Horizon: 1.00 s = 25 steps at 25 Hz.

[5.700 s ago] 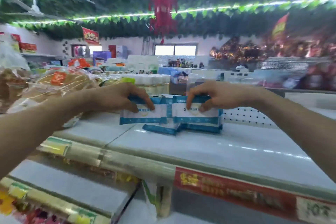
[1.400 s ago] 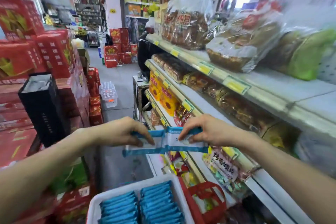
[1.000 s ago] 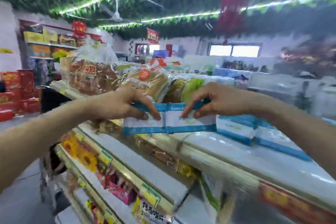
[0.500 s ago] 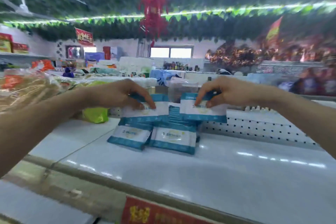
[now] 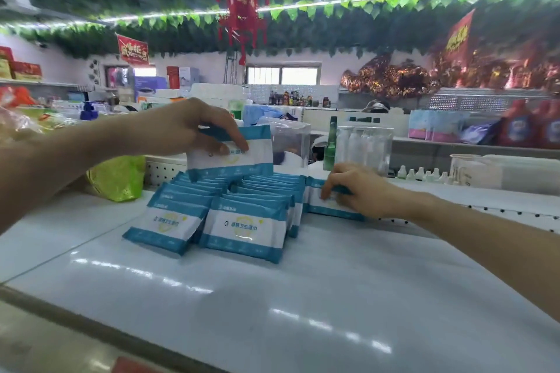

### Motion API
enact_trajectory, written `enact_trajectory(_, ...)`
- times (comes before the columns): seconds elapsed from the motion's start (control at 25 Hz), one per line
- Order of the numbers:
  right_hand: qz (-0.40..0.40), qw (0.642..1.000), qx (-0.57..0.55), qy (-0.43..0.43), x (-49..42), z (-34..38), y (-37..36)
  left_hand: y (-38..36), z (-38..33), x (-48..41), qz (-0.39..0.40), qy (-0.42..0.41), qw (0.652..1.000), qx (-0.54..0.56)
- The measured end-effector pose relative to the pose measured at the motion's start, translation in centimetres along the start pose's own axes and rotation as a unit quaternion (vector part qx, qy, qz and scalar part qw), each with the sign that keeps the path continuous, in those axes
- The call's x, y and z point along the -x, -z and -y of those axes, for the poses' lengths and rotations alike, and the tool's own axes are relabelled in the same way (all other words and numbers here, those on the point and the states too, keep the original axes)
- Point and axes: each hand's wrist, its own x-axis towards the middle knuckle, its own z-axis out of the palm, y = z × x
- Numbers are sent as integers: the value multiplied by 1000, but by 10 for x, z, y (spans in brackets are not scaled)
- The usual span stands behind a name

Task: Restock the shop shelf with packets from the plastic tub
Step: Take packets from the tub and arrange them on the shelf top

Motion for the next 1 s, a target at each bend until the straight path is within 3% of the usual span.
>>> enact_trajectory(0.2, -6, 997, 71, -4, 7, 0, 7, -9, -19, -25, 9, -7, 1000, 19)
enact_trajectory(0.4, 2, 999, 49, -18, 12, -2, 23, -35, -49, -74, 19, -48, 997, 52)
enact_trajectory(0.48, -31, 998, 34, -38, 16, -10, 36, -51, -56, -93, 39, -66, 996, 54)
enact_trajectory(0.68, -125, 987, 11, -102, 48, -30, 74, -108, -57, -134, 109, -103, 988, -20)
enact_trajectory(0.8, -137, 985, 21, -107, 70, -28, 89, -139, -47, -147, 155, -99, 981, -54)
enact_trajectory(1.0, -141, 985, 23, -94, 89, -23, 96, -158, -32, -160, 165, -96, 977, -96)
